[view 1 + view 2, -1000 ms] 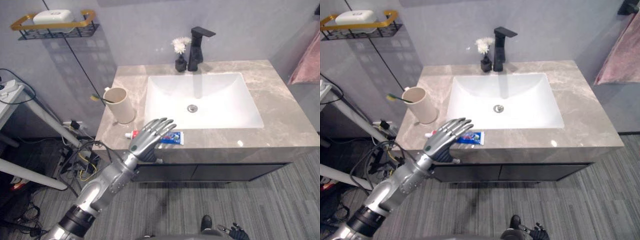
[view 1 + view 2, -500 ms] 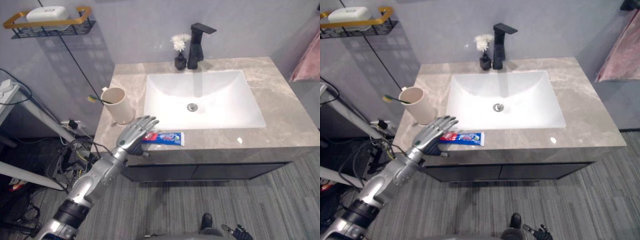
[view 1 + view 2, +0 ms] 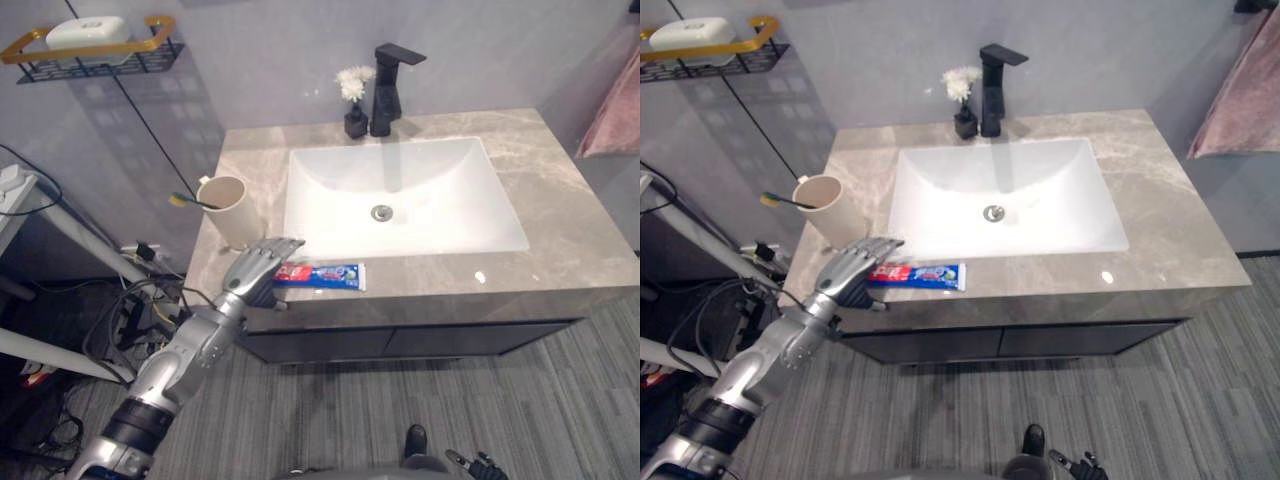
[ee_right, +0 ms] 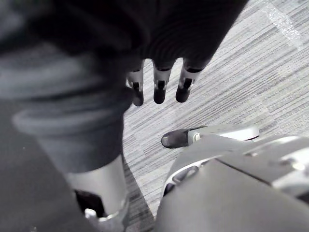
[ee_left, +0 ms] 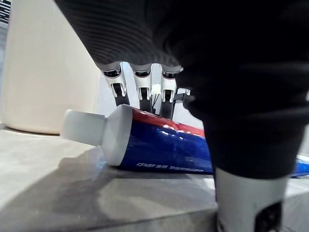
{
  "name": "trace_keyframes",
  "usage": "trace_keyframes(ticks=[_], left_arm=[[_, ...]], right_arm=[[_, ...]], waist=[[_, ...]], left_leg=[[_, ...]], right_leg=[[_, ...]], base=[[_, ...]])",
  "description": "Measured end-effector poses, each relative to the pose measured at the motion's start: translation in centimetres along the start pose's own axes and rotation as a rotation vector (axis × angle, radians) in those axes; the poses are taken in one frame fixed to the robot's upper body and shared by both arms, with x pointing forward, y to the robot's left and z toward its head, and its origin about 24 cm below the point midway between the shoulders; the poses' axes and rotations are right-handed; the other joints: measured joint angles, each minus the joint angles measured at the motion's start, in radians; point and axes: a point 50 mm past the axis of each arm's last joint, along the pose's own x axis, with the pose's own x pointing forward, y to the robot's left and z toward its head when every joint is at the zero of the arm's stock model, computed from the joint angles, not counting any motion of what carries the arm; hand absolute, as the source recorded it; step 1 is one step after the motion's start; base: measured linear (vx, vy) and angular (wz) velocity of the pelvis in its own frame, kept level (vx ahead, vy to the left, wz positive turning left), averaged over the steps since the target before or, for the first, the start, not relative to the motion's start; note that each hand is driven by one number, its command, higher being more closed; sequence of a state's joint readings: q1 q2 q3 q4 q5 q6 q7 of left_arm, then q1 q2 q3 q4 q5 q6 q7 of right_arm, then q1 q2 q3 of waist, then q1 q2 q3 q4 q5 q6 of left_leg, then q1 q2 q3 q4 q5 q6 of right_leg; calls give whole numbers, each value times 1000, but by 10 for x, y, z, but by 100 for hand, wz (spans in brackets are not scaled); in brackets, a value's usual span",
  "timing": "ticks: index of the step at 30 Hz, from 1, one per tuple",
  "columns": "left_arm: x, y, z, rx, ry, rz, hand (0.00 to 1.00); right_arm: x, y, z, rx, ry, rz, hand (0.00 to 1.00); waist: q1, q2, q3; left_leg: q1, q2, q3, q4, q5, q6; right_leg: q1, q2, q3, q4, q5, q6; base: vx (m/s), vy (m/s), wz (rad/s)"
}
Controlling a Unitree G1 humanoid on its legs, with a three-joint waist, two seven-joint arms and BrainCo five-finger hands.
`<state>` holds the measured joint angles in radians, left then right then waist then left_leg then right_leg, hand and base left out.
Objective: Organize washtable
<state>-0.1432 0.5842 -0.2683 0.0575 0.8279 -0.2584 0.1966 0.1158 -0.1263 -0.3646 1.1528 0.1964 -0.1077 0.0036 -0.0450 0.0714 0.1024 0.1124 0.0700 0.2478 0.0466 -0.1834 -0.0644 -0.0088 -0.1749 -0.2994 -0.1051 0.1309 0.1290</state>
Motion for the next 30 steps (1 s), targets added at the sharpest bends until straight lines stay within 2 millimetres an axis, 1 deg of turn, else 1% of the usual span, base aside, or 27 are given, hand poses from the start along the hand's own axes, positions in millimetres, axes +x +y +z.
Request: trace_keyframes(ticks=[2,9,16,20,30], left_arm=[[-1,-3,-2,-2,6,-13,100],[1,-2,2,0,-31,-8,100],[4,-6,0,2,-30,-29,100],[4,-9,3,-2,-39,-42,100],[6,-14,5,-38,-5,-25,100]], right_arm=[[0,0,0,0,0,0,0],[0,0,1,-2,-4,2,0],[0,2,1,-16,-8,10,0],[0,3,1,-18,-9,12,0],[0,3,1,-19,-7,9,0]], waist=[[0,0,0],[5,1,-1],[4,1,-1],[7,3,-5],[11,2,-7]], left_leg=[[0,0,1,-1,0,0],[-4,-1,1,-1,0,0],[-10,-1,1,4,0,0],[-10,-1,0,5,0,0],[-10,-3,-2,6,1,1]], right_leg=[[-2,0,1,0,0,0],[-5,-1,1,0,0,0],[-9,-1,1,0,1,1],[-7,-2,0,0,1,2],[-5,-4,0,0,4,6]], base=[[-8,-19,-1],[-21,-33,0],[-4,-5,0],[0,0,0],[0,0,0]])
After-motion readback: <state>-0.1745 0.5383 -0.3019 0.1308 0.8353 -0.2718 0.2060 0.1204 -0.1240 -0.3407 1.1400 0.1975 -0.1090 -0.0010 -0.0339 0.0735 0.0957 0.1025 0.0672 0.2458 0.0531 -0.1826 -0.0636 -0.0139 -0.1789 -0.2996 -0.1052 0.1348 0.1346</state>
